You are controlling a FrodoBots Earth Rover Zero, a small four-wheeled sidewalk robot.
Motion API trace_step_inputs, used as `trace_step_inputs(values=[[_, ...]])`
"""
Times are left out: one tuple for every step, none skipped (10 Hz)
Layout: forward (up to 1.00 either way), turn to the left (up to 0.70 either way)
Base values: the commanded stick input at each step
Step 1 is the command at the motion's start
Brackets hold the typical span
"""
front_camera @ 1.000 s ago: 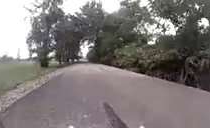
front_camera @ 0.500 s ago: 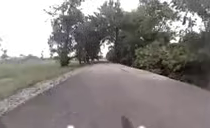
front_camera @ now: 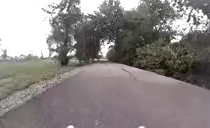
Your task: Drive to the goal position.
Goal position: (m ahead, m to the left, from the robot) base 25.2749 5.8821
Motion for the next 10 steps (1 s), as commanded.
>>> trace_step_inputs(values=[[0.70, 0.00], [0.70, 0.00], [0.70, 0.00], [0.70, 0.00], [0.70, 0.00], [0.70, 0.00], [0.70, 0.00], [0.70, 0.00], [0.70, 0.00], [0.70, 0.00]])
